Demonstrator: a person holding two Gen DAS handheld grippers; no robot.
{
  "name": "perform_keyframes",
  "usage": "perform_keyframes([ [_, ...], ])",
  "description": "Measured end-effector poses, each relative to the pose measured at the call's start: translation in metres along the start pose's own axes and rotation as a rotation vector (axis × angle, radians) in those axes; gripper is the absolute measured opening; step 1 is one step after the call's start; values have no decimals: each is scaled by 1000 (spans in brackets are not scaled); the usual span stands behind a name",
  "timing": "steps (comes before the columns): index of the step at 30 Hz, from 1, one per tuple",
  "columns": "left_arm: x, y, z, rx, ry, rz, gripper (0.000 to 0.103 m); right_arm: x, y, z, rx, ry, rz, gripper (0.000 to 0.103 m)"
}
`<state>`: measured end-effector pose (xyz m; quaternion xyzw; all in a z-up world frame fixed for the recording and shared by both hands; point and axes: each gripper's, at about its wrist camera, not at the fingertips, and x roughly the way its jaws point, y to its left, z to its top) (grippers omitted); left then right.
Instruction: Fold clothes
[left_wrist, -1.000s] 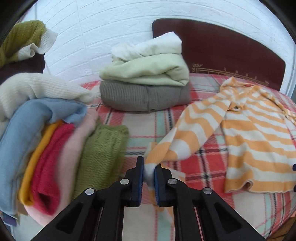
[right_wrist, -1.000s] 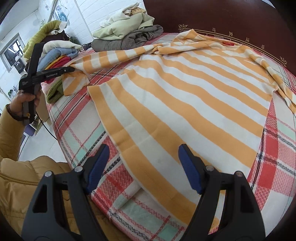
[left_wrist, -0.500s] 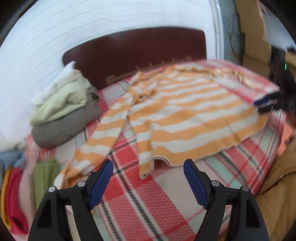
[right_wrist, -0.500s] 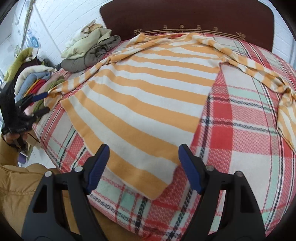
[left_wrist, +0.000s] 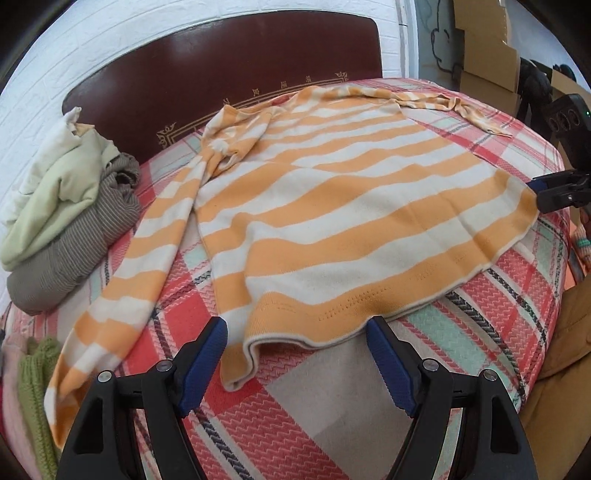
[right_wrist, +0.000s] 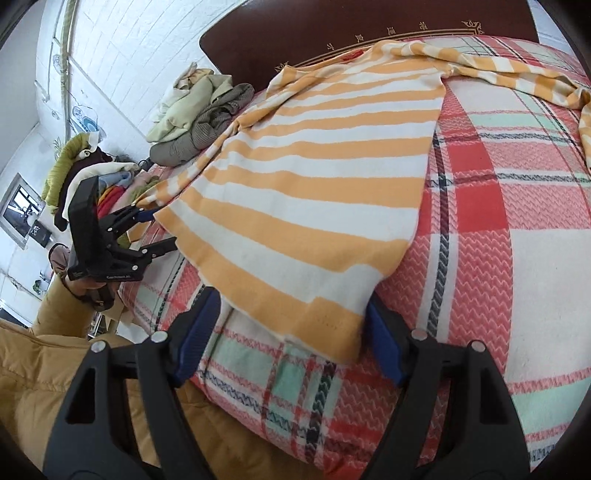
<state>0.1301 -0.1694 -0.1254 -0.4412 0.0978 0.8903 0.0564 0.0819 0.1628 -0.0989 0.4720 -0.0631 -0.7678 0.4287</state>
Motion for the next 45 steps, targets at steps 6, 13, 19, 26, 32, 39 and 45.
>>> perform_keyframes([
  [6,-2,6,4,-30,30,-100,21,-5,-16,8,38,8,5,15],
  [13,-38,-2,12,-85,-1,-248,8,-71,-43,29,62,-138,17,14],
  [19,-63,-38,15,-19,-29,-351,8,-81,-75,29,90,-78,-110,14],
  [26,-44,-11,4,-197,-31,-279,64,-92,-47,33,-108,-139,-376,78],
  [32,-40,10,-5,-327,-64,-267,69,-73,37,42,-428,-171,-188,78],
  [39,-45,30,-14,-431,-108,-242,71,53,117,18,-774,46,-79,76],
  [45,-51,36,-24,-473,-140,-246,77,112,146,16,-887,134,-61,76],
])
